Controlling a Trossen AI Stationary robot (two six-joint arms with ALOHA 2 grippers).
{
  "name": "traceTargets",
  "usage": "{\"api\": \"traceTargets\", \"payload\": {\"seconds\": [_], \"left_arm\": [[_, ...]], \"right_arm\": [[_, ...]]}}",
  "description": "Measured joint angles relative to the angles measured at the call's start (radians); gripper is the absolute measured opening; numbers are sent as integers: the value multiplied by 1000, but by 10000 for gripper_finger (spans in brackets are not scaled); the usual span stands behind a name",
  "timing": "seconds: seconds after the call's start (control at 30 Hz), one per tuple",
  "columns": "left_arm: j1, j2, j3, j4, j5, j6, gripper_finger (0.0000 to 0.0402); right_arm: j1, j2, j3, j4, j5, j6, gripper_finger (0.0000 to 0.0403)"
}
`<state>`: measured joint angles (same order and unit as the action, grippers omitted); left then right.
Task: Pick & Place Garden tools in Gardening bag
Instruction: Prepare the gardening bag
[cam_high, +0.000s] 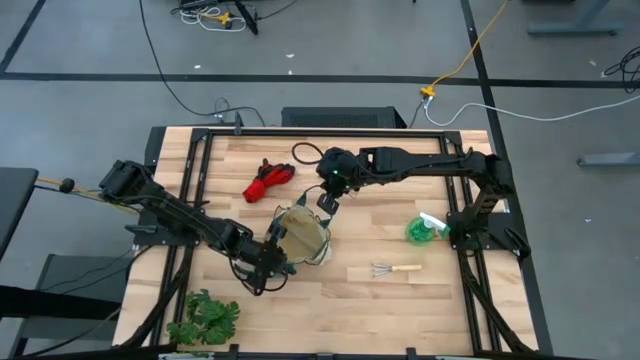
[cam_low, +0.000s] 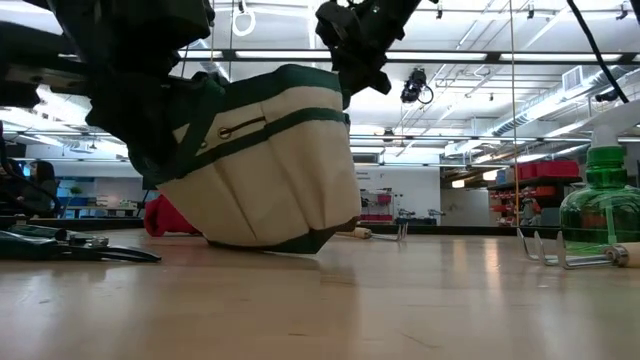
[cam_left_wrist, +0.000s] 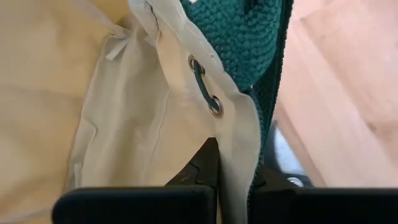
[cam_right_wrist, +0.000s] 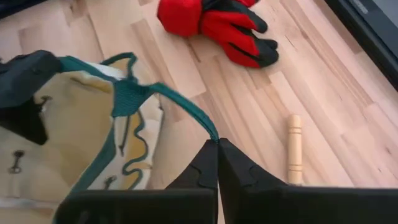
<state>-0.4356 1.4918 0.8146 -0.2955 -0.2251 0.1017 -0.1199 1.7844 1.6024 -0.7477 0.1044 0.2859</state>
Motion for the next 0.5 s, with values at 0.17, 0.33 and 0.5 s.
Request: {"api": "traceTargets", "payload": {"seconds": [0.17, 0.33, 0.5], "left_arm": [[-12, 0, 7, -3, 19, -17, 6], [-36, 0, 77, -20, 43, -20, 10], [-42, 0, 141, -70, 45, -21, 6]], "right_arm": [[-26, 0, 0, -14, -3, -15, 0], [-50, 0, 0, -28, -2, -23, 0], [-62, 0, 0, -33, -2, -31, 0]]}}
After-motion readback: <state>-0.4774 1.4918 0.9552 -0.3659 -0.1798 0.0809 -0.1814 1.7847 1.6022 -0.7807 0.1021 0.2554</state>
